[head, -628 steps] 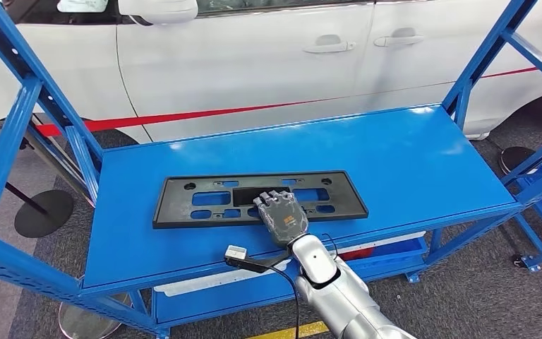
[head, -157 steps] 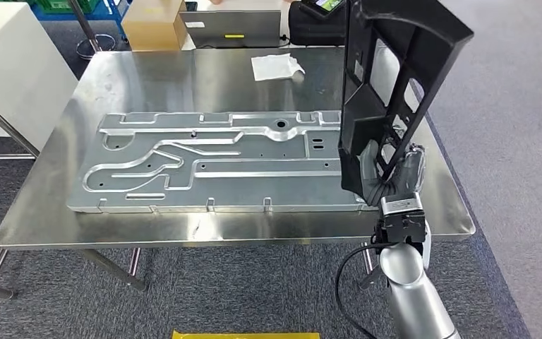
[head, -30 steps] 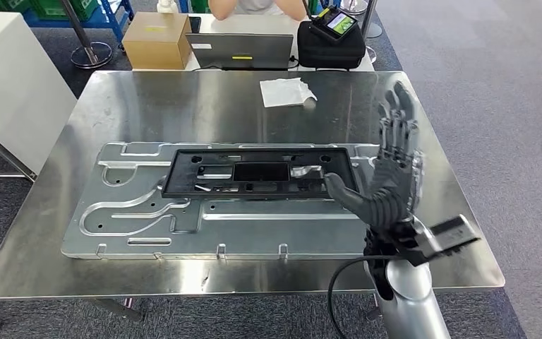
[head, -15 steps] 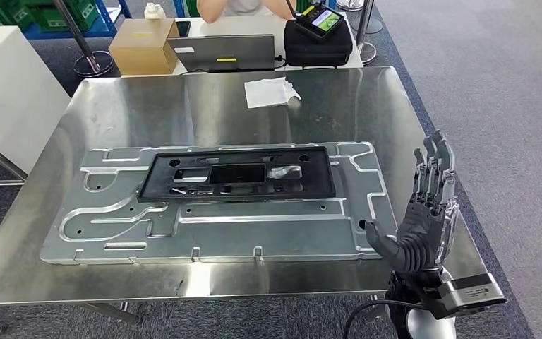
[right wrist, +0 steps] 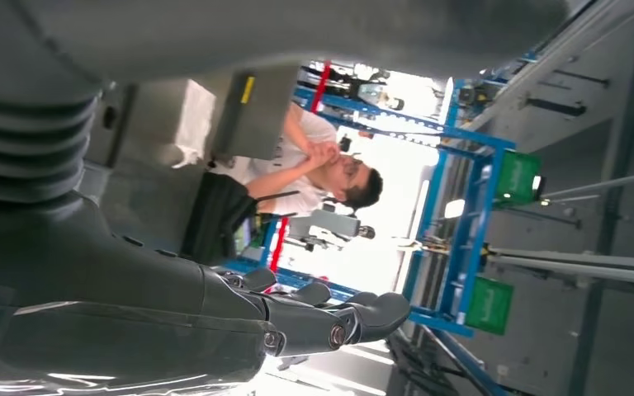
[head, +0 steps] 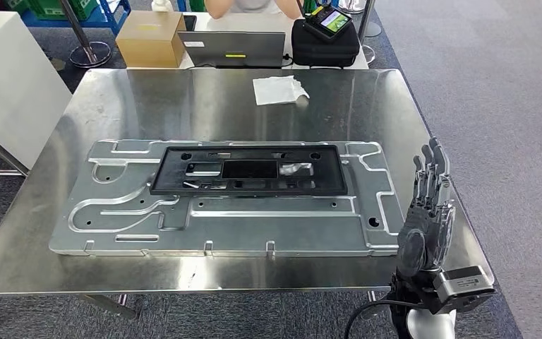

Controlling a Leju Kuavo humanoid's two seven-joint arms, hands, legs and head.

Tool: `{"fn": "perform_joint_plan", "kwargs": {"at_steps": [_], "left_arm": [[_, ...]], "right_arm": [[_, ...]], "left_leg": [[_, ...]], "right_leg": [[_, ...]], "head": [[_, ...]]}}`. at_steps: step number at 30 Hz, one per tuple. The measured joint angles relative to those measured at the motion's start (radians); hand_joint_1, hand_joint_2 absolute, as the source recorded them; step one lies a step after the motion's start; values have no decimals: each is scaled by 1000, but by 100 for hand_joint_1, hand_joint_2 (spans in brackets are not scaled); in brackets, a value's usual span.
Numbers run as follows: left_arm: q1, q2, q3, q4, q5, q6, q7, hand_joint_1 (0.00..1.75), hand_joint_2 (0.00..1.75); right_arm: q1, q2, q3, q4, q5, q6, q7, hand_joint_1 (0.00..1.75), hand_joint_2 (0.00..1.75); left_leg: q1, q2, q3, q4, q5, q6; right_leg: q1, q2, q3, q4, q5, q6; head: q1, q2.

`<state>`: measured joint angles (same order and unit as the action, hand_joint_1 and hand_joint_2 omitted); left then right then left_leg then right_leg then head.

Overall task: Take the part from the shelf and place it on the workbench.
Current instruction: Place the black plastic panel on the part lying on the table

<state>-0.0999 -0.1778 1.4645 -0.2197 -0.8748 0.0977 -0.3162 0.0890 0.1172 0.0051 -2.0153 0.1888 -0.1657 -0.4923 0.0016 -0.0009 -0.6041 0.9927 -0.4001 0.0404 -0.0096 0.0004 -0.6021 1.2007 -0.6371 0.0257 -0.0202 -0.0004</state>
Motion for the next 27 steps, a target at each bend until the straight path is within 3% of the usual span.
{"fn": "perform_joint_plan", "kwargs": {"at_steps": [1, 2, 3, 5, 7, 9, 11, 12, 13, 15, 16, 17, 18, 19, 21, 23, 25, 27], "left_arm": [[0, -1, 3, 0, 3, 4, 0, 0, 0], [0, -2, 8, 0, 7, 8, 1, 0, 0], [0, -3, 12, 0, 11, 13, 1, 0, 0], [-2, -7, 20, 0, 20, 21, 1, 0, 0], [-3, -10, 25, 0, 24, 27, 0, 0, 0], [-4, -13, 29, 0, 25, 29, 0, 0, 0], [-2, -13, 31, 0, 25, 30, 0, 0, 0], [-2, -14, 33, 0, 26, 31, 0, 0, 0], [-2, -14, 35, 0, 26, 31, 1, 0, 0], [-2, -14, 40, 0, 28, 33, 1, 0, 0], [-2, -14, 42, 0, 29, 34, 1, 0, 0], [-3, -14, 43, 0, 29, 34, 2, 0, 0], [-3, -14, 44, 0, 29, 34, 2, 0, 0], [-4, -14, 45, 0, 29, 34, 2, 0, 0], [-9, -13, 45, 0, 27, 32, 3, 0, 0], [-14, -13, 44, 0, 25, 29, 4, 0, 0], [-14, -13, 44, 0, 21, 27, 7, 0, 0], [-11, -13, 44, 0, 19, 27, 10, 0, 0]], "right_arm": [[-2, 0, -4, 10, 3, -1, 0, 0, 0], [-4, 0, -7, 19, 6, -1, 1, 0, 0], [-7, 0, -9, 28, 10, -1, 2, 0, 0], [-17, 0, -10, 42, 15, -2, 3, 0, 0], [-25, 0, -10, 54, 16, -2, 4, 0, 0], [-29, 0, -10, 64, 16, -2, 4, 0, 0], [-33, 2, -10, 71, 16, -2, 5, 0, 0], [-34, 3, -10, 74, 16, -2, 5, 0, 0], [-35, 4, -10, 77, 16, -2, 5, 0, 0], [-37, 6, -11, 84, 16, -2, 6, 0, 0], [-37, 6, -11, 89, 16, -2, 6, 0, 0], [-38, 6, -12, 96, 16, -3, 6, 0, 0], [-38, 6, -14, 102, 18, -5, 5, 0, 0], [-37, 6, -16, 108, 25, -9, 3, 0, 0], [-34, 5, -24, 113, 48, -20, -3, 0, 0], [-27, 4, -31, 115, 73, -32, -6, 0, 0], [-17, 2, -35, 116, 86, -38, -6, 0, 0], [-6, -2, -38, 116, 90, -43, -6, 0, 0]], "left_leg": [[-1, 0, -8, 1, 5, 0], [-1, 0, -17, 3, 11, -1], [-1, 0, -26, 6, 16, -2], [-1, -2, -44, 13, 28, -8], [-2, -4, -53, 18, 40, -18], [-1, -5, -55, 15, 55, -30], [-1, -6, -64, 16, 58, -42], [0, -6, -74, 33, 33, -48], [1, -6, -89, 69, -10, -53], [7, -5, -121, 194, -116, -62], [9, -5, -129, 257, -147, -66], [10, -5, -126, 298, -156, -70], [12, -3, -106, 304, -145, -72], [13, 0, -67, 274, -122, -73], [12, 28, 49, 130, -98, -72], [6, 47, 120, 22, -109, -59], [1, 35, 118, 3, -108, -38], [1, 24, 102, -2, -89, -18]], "right_leg": [[-2, 0, -15, 47, -20, 4], [-4, 0, -15, 63, -19, 6], [-6, 0, 4, 40, 0, 7], [-7, 0, 85, -96, 55, 5], [-1, 1, 138, -192, 86, -4], [6, 3, 137, -201, 98, -17], [2, 0, 121, -207, 116, -32], [-1, -1, 110, -210, 129, -41], [-4, -3, 97, -213, 144, -47], [-4, -5, 68, -212, 167, -52], [-4, -8, 53, -210, 177, -51], [-4, -12, 38, -208, 187, -50], [-4, -17, 24, -204, 195, -48], [-5, -23, 11, -201, 203, -45], [-4, -35, -7, -190, 213, -36], [-1, -51, -12, -184, 223, -22], [-2, -69, -11, -186, 233, -8], [-7, -60, -20, -170, 212, 6]], "head": [[0, 0], [0, 0], [0, 0], [0, 0], [0, 0], [0, 0], [-1, 0], [-1, 0], [-1, 0], [-1, 0], [-1, 0], [-1, 0], [-1, 0], [-1, 0], [-2, 0], [0, 0], [1, 0], [1, 0]]}}
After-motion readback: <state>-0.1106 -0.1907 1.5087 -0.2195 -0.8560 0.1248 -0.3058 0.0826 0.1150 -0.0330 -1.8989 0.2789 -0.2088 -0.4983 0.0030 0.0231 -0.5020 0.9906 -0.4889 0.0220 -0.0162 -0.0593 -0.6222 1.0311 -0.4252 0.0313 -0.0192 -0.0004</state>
